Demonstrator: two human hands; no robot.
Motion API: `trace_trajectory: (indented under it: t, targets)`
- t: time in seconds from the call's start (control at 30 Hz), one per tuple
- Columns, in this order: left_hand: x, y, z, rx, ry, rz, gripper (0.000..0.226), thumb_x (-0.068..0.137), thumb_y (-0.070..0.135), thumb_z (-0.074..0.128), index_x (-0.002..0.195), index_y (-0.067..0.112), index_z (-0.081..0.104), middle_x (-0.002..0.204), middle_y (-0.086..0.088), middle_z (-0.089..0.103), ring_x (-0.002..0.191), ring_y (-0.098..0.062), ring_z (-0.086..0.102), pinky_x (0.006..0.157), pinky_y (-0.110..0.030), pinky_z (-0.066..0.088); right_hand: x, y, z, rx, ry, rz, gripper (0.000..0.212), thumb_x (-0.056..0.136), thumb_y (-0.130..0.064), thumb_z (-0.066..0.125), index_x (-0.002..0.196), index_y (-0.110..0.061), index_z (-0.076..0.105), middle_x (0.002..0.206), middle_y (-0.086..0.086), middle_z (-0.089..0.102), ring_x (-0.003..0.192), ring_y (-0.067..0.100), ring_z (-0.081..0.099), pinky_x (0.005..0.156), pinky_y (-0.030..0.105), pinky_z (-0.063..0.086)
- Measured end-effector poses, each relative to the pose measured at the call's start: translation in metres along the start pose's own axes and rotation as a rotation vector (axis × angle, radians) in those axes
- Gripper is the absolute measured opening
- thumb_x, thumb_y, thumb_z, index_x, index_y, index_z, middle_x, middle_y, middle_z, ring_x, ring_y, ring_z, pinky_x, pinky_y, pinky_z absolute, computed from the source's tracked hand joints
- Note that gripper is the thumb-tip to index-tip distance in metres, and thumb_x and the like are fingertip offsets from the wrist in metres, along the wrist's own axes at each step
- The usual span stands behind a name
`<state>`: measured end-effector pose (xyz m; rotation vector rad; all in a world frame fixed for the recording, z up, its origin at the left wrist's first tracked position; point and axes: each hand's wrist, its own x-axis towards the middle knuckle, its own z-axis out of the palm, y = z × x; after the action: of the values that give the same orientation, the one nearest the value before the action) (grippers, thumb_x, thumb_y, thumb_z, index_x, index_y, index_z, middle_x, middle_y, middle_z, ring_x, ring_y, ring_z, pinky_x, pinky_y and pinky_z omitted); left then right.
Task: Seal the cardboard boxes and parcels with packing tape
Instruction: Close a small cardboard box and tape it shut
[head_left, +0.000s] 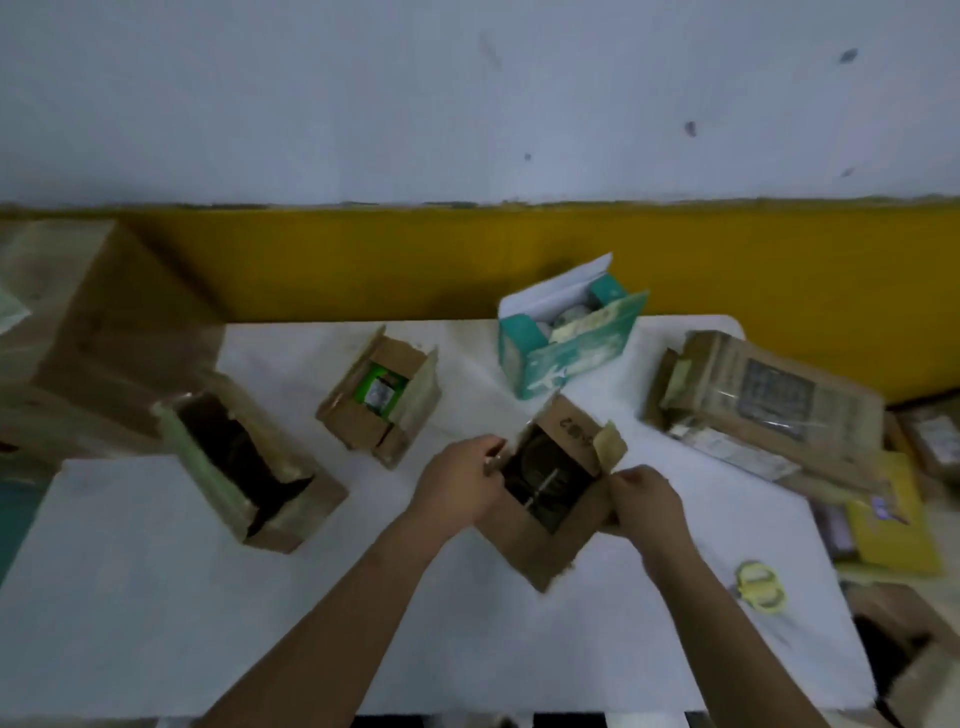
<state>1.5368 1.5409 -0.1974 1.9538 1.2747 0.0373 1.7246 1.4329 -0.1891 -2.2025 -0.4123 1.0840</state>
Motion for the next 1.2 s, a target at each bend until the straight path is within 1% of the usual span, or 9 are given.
trace_trajectory:
  t: [0.1, 0.23, 0.37, 0.47, 0.57, 0.7, 0.83, 1.0, 1.2]
  targets:
    - [0.036, 0.026, -0.001, 0.103, -0.016, 0.108, 0.017, 0.093, 0.019, 0.055, 0.081, 0.023, 0.065, 0.076, 0.006, 0.064, 0.079, -0.020, 0.063, 0.065, -0.030, 0.045, 0.000, 0.020, -0.004, 0.344, 0.015, 0.163, 0.014, 0.092, -0.005, 0.053, 0.090, 0.002, 0.065, 0.086, 0.019, 0.072, 0.075, 0.027, 0.071, 0.061, 0.033, 0.061]
    - [0.069, 0.028, 0.006, 0.230, -0.153, 0.244, 0.025, 0.096, 0.020, 0.055, 0.103, 0.030, 0.077, 0.101, 0.006, 0.073, 0.092, -0.016, 0.064, 0.080, -0.031, 0.052, 0.006, 0.048, 0.014, 0.742, -0.156, 0.339, 0.024, 0.097, -0.002, 0.049, 0.113, 0.011, 0.061, 0.104, 0.028, 0.069, 0.092, 0.034, 0.071, 0.069, 0.034, 0.062]
    - [0.096, 0.019, 0.012, 0.426, 0.016, 0.402, 0.025, 0.095, 0.016, 0.058, 0.108, 0.029, 0.075, 0.103, -0.002, 0.072, 0.095, -0.024, 0.062, 0.080, -0.032, 0.048, 0.034, 0.067, 0.021, 0.602, -0.087, 0.246, 0.043, 0.096, -0.035, 0.060, 0.127, -0.006, 0.049, 0.125, 0.015, 0.057, 0.109, 0.032, 0.063, 0.084, 0.043, 0.058]
    - [0.106, 0.008, 0.016, 0.428, 0.141, 0.453, 0.026, 0.096, 0.018, 0.058, 0.115, 0.031, 0.072, 0.109, 0.001, 0.072, 0.099, -0.023, 0.063, 0.082, -0.032, 0.044, 0.058, 0.082, 0.030, 0.382, 0.162, -0.108, 0.056, 0.097, -0.040, 0.054, 0.148, -0.027, 0.032, 0.149, 0.001, 0.034, 0.124, 0.017, 0.048, 0.097, 0.038, 0.048]
    - [0.119, 0.000, 0.020, 0.414, 0.192, 0.474, 0.028, 0.095, 0.022, 0.061, 0.120, 0.033, 0.069, 0.111, 0.001, 0.071, 0.103, -0.022, 0.062, 0.084, -0.032, 0.043, 0.074, 0.093, 0.056, 0.374, 0.273, -0.498, 0.039, 0.103, -0.037, 0.045, 0.141, -0.034, 0.043, 0.141, -0.013, 0.045, 0.128, 0.003, 0.045, 0.107, 0.030, 0.040]
    - [0.112, 0.013, 0.017, 0.249, 0.278, 0.546, 0.044, 0.094, 0.036, 0.064, 0.137, 0.033, 0.055, 0.135, 0.005, 0.058, 0.125, -0.014, 0.047, 0.104, -0.033, 0.038, 0.095, 0.108, 0.083, 0.430, 0.399, -0.738, 0.043, 0.096, -0.036, 0.047, 0.138, -0.029, 0.047, 0.145, -0.005, 0.042, 0.135, 0.005, 0.039, 0.104, 0.011, 0.034]
    - [0.054, 0.030, 0.027, 0.189, 0.506, 0.826, 0.034, 0.094, 0.044, 0.053, 0.122, 0.027, 0.063, 0.111, 0.012, 0.059, 0.105, -0.006, 0.049, 0.085, -0.019, 0.039, 0.104, 0.118, 0.090, 0.764, 0.244, -0.754, 0.036, 0.096, -0.031, 0.059, 0.131, -0.025, 0.056, 0.134, -0.007, 0.058, 0.120, 0.004, 0.056, 0.094, 0.019, 0.047]
    - [0.039, 0.023, 0.073, 0.636, 0.298, 0.785, 0.063, 0.074, 0.083, 0.051, 0.112, 0.032, 0.058, 0.096, 0.015, 0.059, 0.086, -0.009, 0.055, 0.075, -0.034, 0.052, 0.104, 0.123, 0.092, 0.959, 0.140, -0.834, 0.011, 0.096, -0.019, 0.053, 0.100, -0.018, 0.064, 0.092, -0.005, 0.066, 0.088, 0.008, 0.061, 0.078, 0.021, 0.049]
    - [0.041, 0.008, 0.080, 0.481, 0.226, 0.832, 0.026, 0.086, 0.049, 0.069, 0.091, 0.023, 0.068, 0.082, 0.011, 0.062, 0.080, -0.012, 0.058, 0.070, -0.039, 0.051, 0.085, 0.131, 0.101, 0.939, 0.065, -0.904, 0.013, 0.098, -0.016, 0.052, 0.100, -0.010, 0.062, 0.091, -0.002, 0.067, 0.083, 0.010, 0.060, 0.071, 0.020, 0.049]
